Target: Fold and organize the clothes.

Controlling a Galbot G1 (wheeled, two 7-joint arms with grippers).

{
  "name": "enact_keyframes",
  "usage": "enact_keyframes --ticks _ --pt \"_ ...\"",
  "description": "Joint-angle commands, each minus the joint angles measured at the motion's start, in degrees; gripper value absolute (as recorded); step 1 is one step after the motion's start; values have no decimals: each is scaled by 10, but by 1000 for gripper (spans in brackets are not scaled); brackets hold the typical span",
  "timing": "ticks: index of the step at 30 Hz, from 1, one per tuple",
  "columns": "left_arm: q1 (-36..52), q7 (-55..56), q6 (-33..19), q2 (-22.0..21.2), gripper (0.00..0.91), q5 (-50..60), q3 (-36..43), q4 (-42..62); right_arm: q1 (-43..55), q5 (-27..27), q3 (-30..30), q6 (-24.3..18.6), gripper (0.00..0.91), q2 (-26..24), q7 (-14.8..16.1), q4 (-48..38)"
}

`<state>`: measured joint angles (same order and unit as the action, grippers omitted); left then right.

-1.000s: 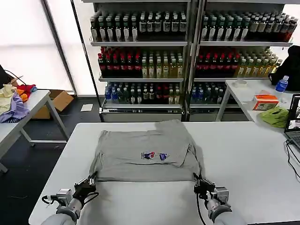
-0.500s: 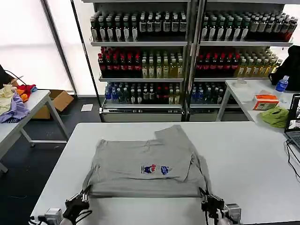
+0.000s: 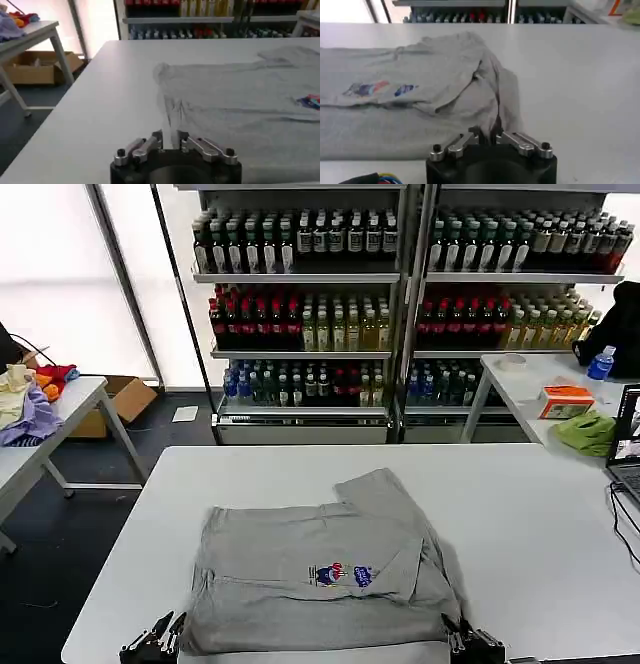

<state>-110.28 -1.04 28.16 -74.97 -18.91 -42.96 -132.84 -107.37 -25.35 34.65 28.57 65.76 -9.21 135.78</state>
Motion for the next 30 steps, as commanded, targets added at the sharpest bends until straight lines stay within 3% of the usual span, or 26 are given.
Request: enact_keyframes --ticks 1,7,14,16,21,23,30 --pt "1 -10 24 -10 907 1 -38 -58 38 -25 58 4 907 -12 11 54" --pt "106 -38 11 53 907 -18 -21 12 200 -40 32 30 907 -66 42 -30" --pt "252 -57 10 174 907 -71 39 167 467 -74 -91 45 907 -99 92 -268" --pt "302 -63 9 198 907 -78 63 208 532 -75 -129 45 907 -99 124 -328" --pt "413 -80 5 226 907 -79 138 306 637 -82 -195 45 907 -86 160 -439" --pt "446 -79 7 228 907 -79 168 340 665 -79 -220 41 907 -71 164 -507" --pt "535 -79 1 220 907 -78 234 429 726 -78 -277 31 907 -41 169 -596"
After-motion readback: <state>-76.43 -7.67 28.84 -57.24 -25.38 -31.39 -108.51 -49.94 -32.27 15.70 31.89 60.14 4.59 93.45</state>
